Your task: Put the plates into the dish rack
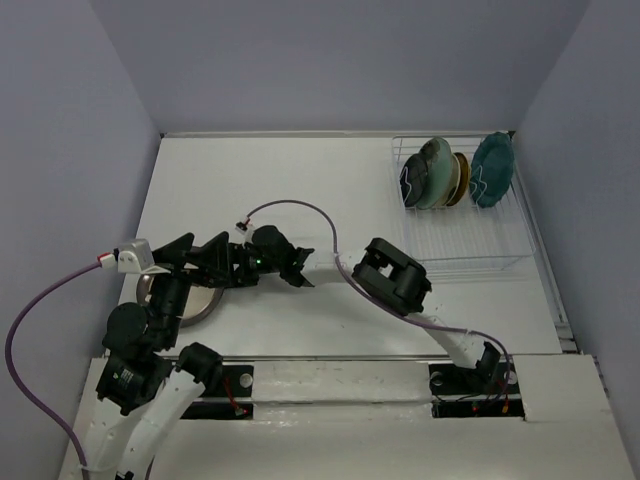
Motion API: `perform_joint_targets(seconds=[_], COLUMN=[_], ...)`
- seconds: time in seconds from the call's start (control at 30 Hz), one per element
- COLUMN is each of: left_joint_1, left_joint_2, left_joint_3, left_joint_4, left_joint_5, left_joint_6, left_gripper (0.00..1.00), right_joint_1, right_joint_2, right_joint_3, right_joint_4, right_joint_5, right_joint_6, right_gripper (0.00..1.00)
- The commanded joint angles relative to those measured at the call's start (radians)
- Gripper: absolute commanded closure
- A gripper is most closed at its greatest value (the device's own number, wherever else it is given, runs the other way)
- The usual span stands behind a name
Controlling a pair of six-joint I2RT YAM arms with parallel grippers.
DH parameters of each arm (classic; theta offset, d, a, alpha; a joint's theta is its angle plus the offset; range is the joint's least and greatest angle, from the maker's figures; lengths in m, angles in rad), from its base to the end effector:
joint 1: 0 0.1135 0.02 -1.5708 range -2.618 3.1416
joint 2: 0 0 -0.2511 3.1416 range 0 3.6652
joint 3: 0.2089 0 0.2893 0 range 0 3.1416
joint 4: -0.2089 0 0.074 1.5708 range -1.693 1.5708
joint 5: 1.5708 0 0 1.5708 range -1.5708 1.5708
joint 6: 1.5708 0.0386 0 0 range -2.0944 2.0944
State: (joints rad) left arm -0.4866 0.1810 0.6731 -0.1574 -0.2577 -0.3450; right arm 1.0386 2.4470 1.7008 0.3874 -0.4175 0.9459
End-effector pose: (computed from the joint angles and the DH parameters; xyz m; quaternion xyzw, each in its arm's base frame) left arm 0.0923 -0.0377 0.3819 -0.0638 0.5806 -0.2584 0.7695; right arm 0.2726 0.4938 0.0878 -0.1552 0.7978 0.5597 0.1621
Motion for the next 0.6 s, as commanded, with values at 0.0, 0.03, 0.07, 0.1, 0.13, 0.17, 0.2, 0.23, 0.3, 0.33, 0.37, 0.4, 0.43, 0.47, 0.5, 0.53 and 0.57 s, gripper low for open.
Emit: perform_joint_targets(seconds=[0.0, 0.03, 0.07, 0.1, 0.13, 0.17, 0.2, 0.23, 0.3, 0.33, 0.37, 0.4, 0.43, 0.47, 0.5, 0.53, 0.57], left_joint_1=[-0.001, -0.003, -0.004, -0.004, -0.004, -0.004, -0.004, -0.006, -0.004, -0.004, -0.006, -0.006, -0.006, -0.004, -0.004, -0.006, -0.004], left_joint_2=[-0.012, -0.014, -0.015, -0.017, -0.017, -0.018, -0.020, -0.021, -0.026, -0.028, -0.031, -0.032, -0.034, -0.035, -0.035, -0.037, -0.040], left_joint_3=[-0.009, -0.009, -0.006, -0.006, -0.006, -0.006, -0.006, -0.006, -0.006, -0.006, -0.006, -0.006, -0.006, -0.007, -0.007, -0.007, -0.007], left_joint_4=[0.050, 0.048, 0.047, 0.044, 0.044, 0.042, 0.042, 0.044, 0.045, 0.047, 0.045, 0.045, 0.042, 0.042, 0.044, 0.045, 0.044], left_joint_5=[0.005, 0.005, 0.005, 0.005, 0.006, 0.006, 0.006, 0.008, 0.009, 0.009, 0.009, 0.009, 0.009, 0.009, 0.011, 0.012, 0.014], left_joint_6=[-0.005, -0.003, -0.003, -0.002, -0.002, -0.003, -0.005, -0.003, -0.003, -0.003, -0.002, -0.003, -0.005, -0.003, -0.003, -0.003, -0.003], left_gripper=[0.01, 0.01, 0.01, 0.01, 0.01, 0.01, 0.01, 0.01, 0.01, 0.01, 0.01, 0.01, 0.01, 0.01, 0.01, 0.01, 0.01], right_joint_1=[0.018, 0.018, 0.030, 0.031, 0.031, 0.040, 0.040, 0.040, 0.040, 0.040, 0.040, 0.040, 0.029, 0.029, 0.029, 0.020, 0.020], right_joint_2=[0.134, 0.156, 0.177, 0.211, 0.227, 0.240, 0.251, 0.260, 0.265, 0.259, 0.242, 0.228, 0.212, 0.166, 0.138, 0.106, 0.034], right_joint_3=[0.088, 0.105, 0.137, 0.146, 0.154, 0.163, 0.164, 0.163, 0.133, 0.070, 0.045, 0.013, -0.006, -0.021, -0.038, -0.076, -0.098], right_joint_4=[0.129, 0.148, 0.160, 0.175, 0.209, 0.225, 0.234, 0.245, 0.330, 0.431, 0.464, 0.476, 0.479, 0.479, 0.479, 0.478, 0.475], right_joint_5=[-0.030, -0.030, -0.033, -0.037, -0.035, -0.033, -0.033, -0.030, 0.000, 0.012, 0.019, 0.023, 0.028, 0.039, 0.042, 0.049, 0.072], right_joint_6=[0.174, 0.194, 0.233, 0.258, 0.278, 0.318, 0.339, 0.361, 0.437, 0.462, 0.482, 0.479, 0.470, 0.434, 0.412, 0.390, 0.340], right_gripper=[0.27, 0.30, 0.32, 0.33, 0.35, 0.36, 0.40, 0.43, 0.57, 0.82, 0.90, 0.93, 0.93, 0.93, 0.93, 0.93, 0.93])
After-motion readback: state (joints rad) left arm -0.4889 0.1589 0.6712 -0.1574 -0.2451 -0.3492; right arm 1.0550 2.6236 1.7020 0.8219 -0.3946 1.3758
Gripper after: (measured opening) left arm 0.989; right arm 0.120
